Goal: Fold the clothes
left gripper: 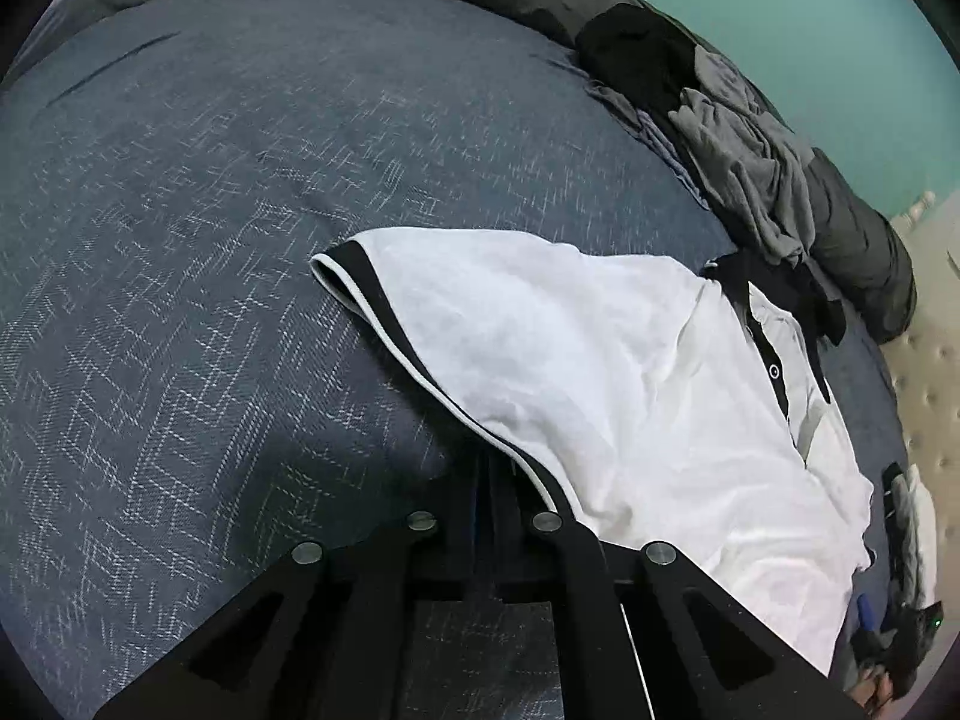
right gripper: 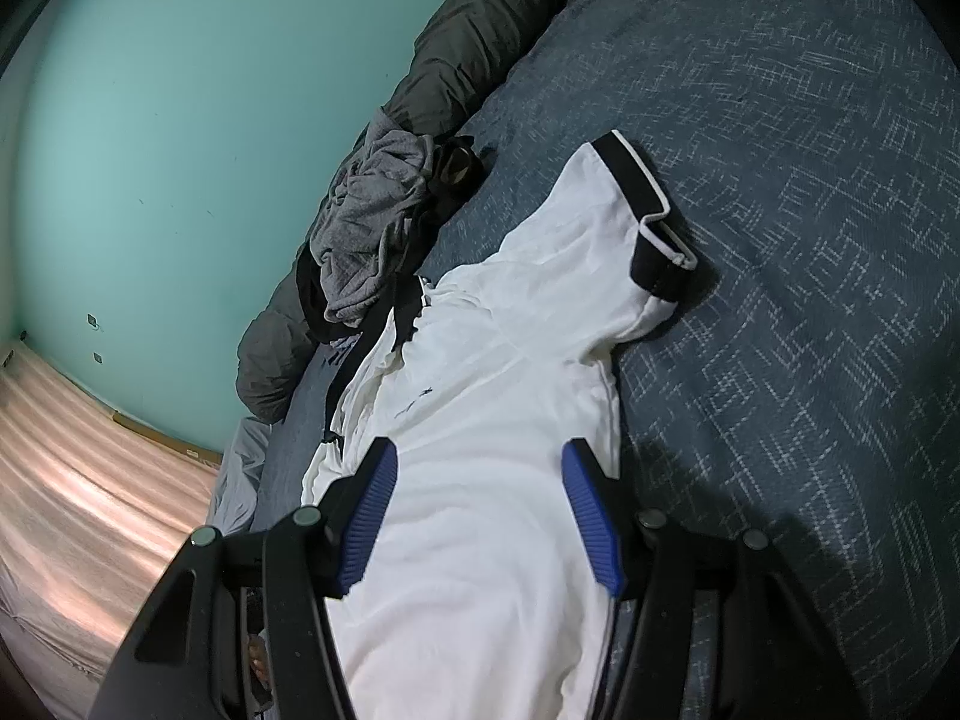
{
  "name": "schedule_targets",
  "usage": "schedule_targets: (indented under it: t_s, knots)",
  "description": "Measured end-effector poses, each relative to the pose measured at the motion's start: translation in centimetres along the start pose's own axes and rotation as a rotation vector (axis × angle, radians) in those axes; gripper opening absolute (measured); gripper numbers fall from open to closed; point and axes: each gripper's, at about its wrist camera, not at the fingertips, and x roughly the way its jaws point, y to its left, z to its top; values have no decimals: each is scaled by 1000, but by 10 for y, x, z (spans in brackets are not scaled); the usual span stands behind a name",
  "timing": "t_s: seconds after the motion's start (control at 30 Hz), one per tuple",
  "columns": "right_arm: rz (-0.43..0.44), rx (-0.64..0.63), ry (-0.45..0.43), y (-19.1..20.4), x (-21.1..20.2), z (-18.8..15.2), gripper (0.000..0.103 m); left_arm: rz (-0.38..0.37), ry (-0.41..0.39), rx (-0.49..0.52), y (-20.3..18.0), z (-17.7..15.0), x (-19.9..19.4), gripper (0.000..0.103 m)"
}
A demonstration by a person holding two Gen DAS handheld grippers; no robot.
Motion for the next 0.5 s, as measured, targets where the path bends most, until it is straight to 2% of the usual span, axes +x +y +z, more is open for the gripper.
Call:
schedule_targets:
  t_s: [0.37,0.5]
  knots:
    - [2,5,-1,0,0,0,58,25,-15,21,5,8,-20,0]
    - [2,9,1,-1,0,0,58,-25,-8,5,7,2,-21,0]
